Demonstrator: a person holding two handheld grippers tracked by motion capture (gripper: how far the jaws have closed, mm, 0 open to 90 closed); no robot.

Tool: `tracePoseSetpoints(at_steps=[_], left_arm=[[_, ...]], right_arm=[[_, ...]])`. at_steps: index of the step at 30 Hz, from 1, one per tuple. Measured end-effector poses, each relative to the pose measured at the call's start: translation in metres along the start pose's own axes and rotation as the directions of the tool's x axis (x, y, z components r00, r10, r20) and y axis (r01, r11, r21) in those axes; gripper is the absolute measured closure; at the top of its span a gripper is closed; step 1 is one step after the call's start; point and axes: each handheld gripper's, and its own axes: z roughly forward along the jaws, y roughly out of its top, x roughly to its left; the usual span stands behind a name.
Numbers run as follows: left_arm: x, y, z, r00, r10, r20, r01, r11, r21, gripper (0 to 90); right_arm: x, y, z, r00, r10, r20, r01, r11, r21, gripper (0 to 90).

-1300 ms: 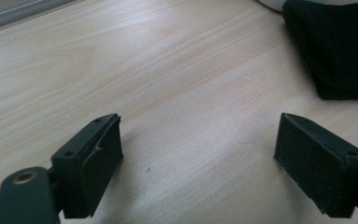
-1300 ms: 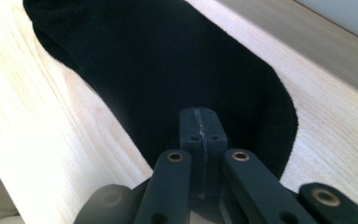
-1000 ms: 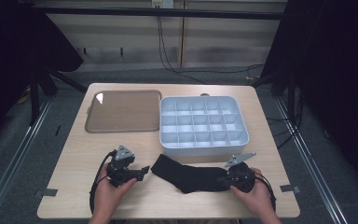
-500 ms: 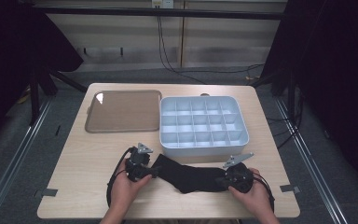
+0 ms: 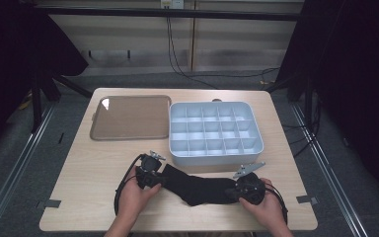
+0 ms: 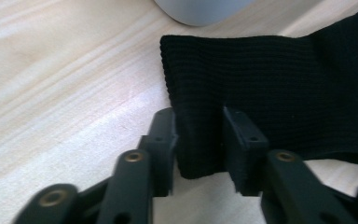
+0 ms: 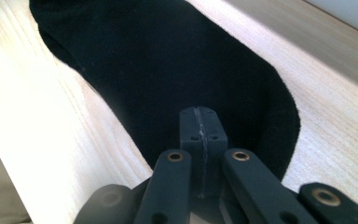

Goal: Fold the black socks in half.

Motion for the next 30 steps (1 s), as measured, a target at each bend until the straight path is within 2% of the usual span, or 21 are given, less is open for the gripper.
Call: tracePoseSetpoints(at_steps=[3,4,8,10,15,21,23,30], left_arm=[[0.001,0.001,0.0,0.9997,-0.003,0.022,0.003,0.9999,0.011,76.4],[0.005,0.0,0.0,0.9984,-0.025,0.052,0.024,0.9996,0.013,77.4],[0.014,-0.002,-0.006,0.9982,-0.038,0.046,0.038,0.9992,0.015,78.7],[0.016,-0.002,-0.01,0.9982,-0.034,0.049,0.034,0.9994,0.013,78.8],[0.015,0.003,-0.024,0.9981,-0.004,0.061,0.003,1.0,0.007,78.7],[0.012,0.008,-0.038,0.9968,0.007,0.08,-0.005,0.9998,-0.019,78.7],[0.012,0.01,-0.043,0.9958,0.01,0.091,-0.007,0.9994,-0.033,78.7],[0.008,0.017,-0.057,0.9939,0.028,0.107,-0.023,0.9988,-0.043,78.7]], right_arm=[[0.001,0.0,0.001,1.0,-0.001,0.0,0.001,1.0,0.0,90.0],[0.002,0.001,0.001,1.0,0.009,0.001,-0.009,1.0,0.002,90.0],[0.003,0.003,0.003,0.9998,0.006,-0.017,-0.006,1.0,-0.012,90.0],[0.005,0.004,0.005,0.9996,0.012,-0.027,-0.013,1.0,-0.014,90.0],[0.009,0.009,0.008,0.9999,-0.004,-0.015,0.004,1.0,-0.008,90.0],[0.014,0.014,0.012,0.9997,-0.017,-0.014,0.017,1.0,-0.003,90.0],[0.016,0.016,0.012,0.9997,0.0,-0.023,0.0,1.0,0.005,90.0],[0.022,0.02,0.017,0.9991,-0.013,-0.041,0.014,1.0,0.005,90.0]])
